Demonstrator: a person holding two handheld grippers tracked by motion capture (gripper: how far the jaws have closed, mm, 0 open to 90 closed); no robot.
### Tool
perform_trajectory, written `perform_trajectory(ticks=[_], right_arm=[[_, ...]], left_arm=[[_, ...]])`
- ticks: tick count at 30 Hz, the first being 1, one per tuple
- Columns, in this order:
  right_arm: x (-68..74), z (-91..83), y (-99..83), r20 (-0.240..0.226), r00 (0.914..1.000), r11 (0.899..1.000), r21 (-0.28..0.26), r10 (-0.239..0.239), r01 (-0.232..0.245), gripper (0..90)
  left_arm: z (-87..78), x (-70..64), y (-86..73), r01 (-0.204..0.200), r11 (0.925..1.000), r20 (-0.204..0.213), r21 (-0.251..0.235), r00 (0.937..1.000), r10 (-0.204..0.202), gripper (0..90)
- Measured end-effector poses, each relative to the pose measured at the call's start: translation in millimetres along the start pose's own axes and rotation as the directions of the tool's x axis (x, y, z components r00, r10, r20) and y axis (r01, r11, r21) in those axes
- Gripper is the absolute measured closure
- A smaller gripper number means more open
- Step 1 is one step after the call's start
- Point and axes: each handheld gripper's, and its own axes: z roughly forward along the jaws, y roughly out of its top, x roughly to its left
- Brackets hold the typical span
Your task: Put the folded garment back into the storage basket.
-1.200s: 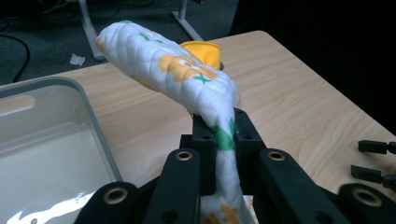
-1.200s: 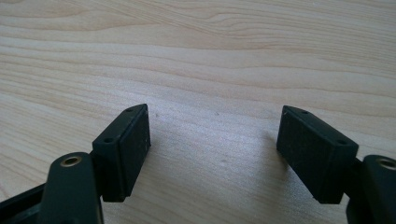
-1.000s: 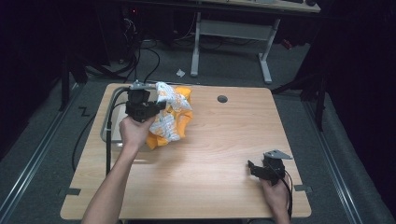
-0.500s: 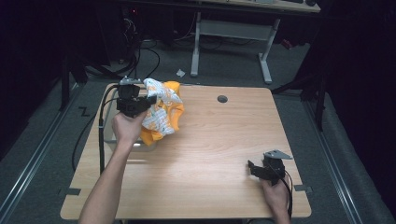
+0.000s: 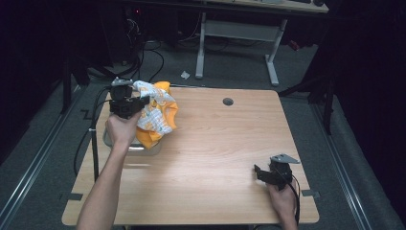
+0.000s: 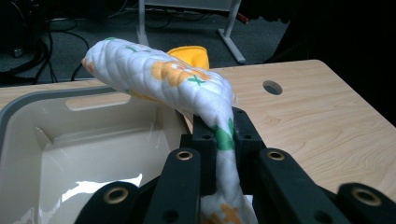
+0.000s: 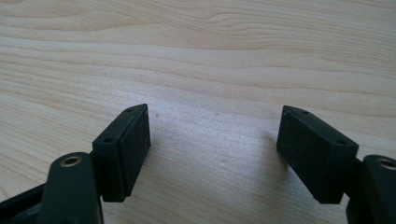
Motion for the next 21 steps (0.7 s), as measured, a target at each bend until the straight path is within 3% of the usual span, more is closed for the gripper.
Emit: perform_trajectory(ticks=[15, 21], right_arm=[[0.0, 0.0, 0.0, 0.0, 1.0, 1.0, 0.0, 0.0, 0.0, 26.2], [-0.1, 0.0, 0.0, 0.0, 1.0, 1.0, -0.001, -0.003, 0.003, 26.2]], left_arm=[[5.1, 33.8, -16.1, 0.059, 0.9982, -0.03, -0.01, 0.9978, -0.059, 83.3], [7.3, 46.5, -23.7, 0.061, 0.9981, -0.056, 0.006, 0.9966, -0.06, 83.3]])
